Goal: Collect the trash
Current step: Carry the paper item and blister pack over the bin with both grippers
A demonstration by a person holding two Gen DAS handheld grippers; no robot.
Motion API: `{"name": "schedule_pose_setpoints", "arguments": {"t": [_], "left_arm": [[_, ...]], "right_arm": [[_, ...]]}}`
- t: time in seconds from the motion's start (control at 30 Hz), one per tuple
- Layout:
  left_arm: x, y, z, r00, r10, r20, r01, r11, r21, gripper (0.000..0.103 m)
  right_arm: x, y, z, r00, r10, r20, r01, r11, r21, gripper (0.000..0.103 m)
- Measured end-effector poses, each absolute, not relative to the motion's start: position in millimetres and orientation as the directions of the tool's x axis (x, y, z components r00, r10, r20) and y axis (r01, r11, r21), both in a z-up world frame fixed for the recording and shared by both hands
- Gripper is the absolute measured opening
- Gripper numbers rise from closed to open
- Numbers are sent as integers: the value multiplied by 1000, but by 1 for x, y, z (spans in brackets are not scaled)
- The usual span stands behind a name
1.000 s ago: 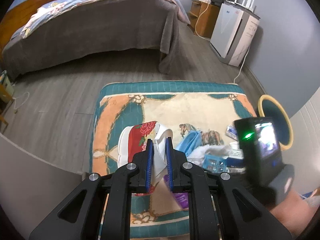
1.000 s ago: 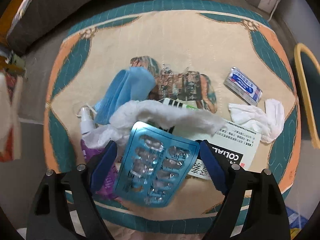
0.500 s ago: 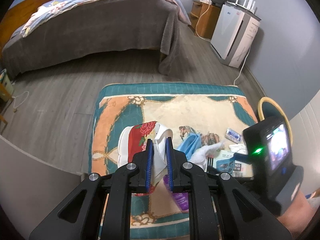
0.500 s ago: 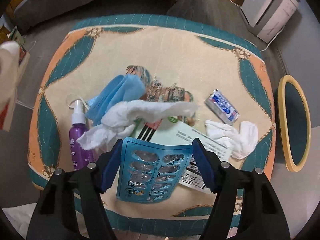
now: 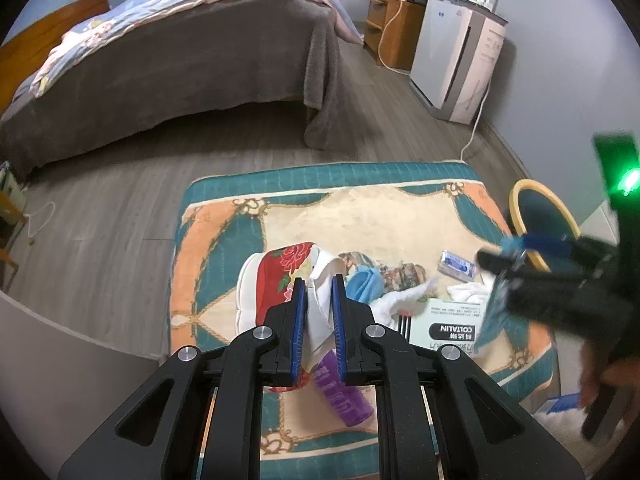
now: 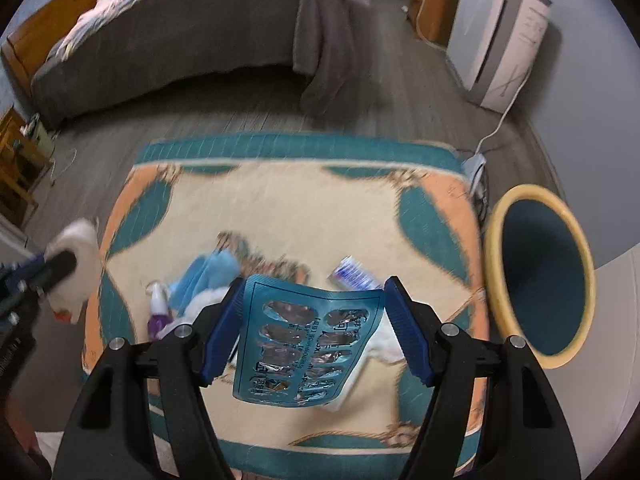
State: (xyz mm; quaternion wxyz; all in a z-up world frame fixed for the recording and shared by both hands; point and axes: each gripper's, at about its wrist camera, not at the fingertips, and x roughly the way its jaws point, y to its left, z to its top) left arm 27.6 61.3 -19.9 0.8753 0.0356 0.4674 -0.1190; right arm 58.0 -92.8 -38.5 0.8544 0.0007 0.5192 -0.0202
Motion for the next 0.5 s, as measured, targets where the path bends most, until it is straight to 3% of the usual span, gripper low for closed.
{"name": "schedule_pose_setpoints", "arguments": {"t": [0.5], "left_arm": [[26,14,-28,537,-176,-825,309,951,-1,14]], "right_arm": [[66,-203,31,618,-73,-783,177,983,48,69]]}}
